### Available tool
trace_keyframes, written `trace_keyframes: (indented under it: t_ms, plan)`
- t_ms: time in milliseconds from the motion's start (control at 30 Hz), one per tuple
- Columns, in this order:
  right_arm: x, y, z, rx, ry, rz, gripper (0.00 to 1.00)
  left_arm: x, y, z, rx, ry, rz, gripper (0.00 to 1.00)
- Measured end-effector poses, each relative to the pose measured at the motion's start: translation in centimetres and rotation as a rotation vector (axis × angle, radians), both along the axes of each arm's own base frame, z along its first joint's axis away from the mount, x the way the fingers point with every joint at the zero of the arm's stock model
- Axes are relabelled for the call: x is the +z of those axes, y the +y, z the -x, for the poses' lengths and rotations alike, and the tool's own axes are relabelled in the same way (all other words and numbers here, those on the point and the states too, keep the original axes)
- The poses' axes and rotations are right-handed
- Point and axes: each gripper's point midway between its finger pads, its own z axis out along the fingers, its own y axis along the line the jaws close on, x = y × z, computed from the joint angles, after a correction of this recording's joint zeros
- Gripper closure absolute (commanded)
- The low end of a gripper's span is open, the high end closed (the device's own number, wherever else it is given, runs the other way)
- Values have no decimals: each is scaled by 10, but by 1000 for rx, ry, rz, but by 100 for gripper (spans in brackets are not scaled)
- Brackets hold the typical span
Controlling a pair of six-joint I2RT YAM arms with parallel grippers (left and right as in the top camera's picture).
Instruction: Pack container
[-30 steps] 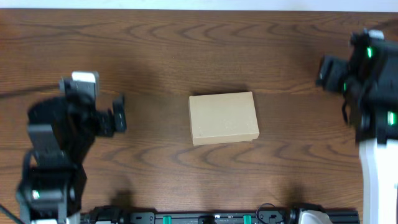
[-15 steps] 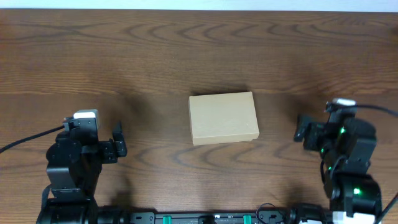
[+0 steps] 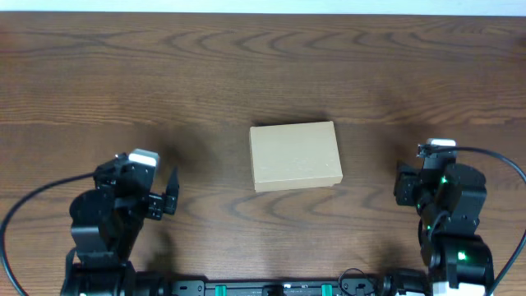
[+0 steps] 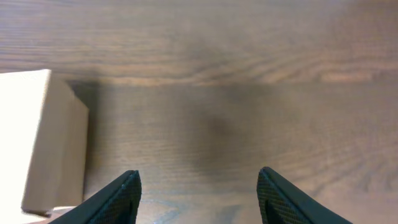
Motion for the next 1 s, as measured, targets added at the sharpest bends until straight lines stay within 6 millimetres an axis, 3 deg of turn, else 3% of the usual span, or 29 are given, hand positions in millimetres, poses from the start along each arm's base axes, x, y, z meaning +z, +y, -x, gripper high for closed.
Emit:
trace_keyframes:
  t_ms: [200,233,567,833,1000]
  plan:
    - [-12,6,14,18,-37,-10,31,0,1,10,21,-82,37,5]
    - [-16,7,17,18,-37,-16,1,3,2,12,30,-102,46,5]
    - [-24,7,19,18,-54,-19,1,10,14,15,108,-137,54,5]
    - [-28,7,22,17,-34,-21,1,1,14,18,117,-101,60,5]
    - [-32,8,25,16,-13,-23,1,-17,14,25,121,-22,59,5]
